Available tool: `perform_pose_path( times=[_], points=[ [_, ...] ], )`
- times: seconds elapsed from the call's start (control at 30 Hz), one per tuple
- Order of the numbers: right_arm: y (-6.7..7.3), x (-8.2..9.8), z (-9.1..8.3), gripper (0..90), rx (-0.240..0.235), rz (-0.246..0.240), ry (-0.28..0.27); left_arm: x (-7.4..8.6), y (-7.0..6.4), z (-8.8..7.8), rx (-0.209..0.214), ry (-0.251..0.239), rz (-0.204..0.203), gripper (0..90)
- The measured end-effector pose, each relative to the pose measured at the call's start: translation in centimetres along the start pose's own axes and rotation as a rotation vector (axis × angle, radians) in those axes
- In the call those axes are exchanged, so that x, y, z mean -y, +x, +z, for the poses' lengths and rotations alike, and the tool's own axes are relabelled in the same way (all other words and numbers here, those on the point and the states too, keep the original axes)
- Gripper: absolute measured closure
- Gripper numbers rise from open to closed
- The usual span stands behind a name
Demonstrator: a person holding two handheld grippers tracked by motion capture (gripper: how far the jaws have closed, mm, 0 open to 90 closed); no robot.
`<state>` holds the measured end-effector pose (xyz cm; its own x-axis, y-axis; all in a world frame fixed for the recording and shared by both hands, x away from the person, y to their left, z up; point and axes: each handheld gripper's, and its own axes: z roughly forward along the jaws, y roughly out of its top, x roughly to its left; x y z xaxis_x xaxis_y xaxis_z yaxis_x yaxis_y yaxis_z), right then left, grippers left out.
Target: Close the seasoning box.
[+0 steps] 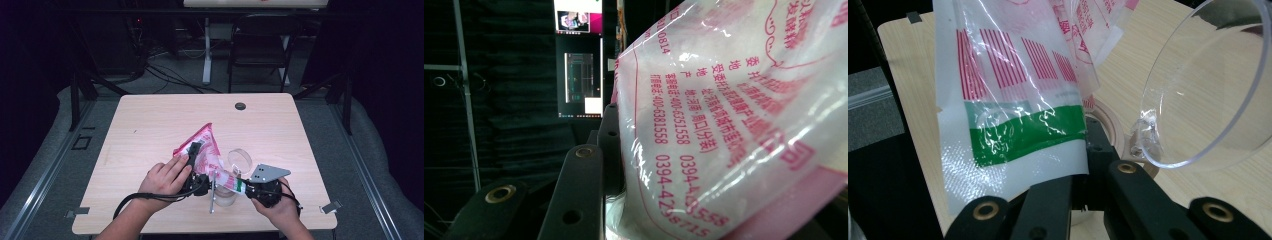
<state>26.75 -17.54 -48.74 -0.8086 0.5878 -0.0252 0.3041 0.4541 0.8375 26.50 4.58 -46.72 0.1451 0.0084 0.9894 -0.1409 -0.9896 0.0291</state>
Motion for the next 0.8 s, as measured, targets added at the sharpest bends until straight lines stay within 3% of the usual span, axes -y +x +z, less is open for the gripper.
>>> perform_pose_path(
  times=[0.8],
  points=[
    [-0.03, 0.04, 0.02, 90.0, 0.001, 0.003, 0.001, -0.08, 0.09, 0.02, -0.009, -0.011, -0.003, 67.4]
  ],
)
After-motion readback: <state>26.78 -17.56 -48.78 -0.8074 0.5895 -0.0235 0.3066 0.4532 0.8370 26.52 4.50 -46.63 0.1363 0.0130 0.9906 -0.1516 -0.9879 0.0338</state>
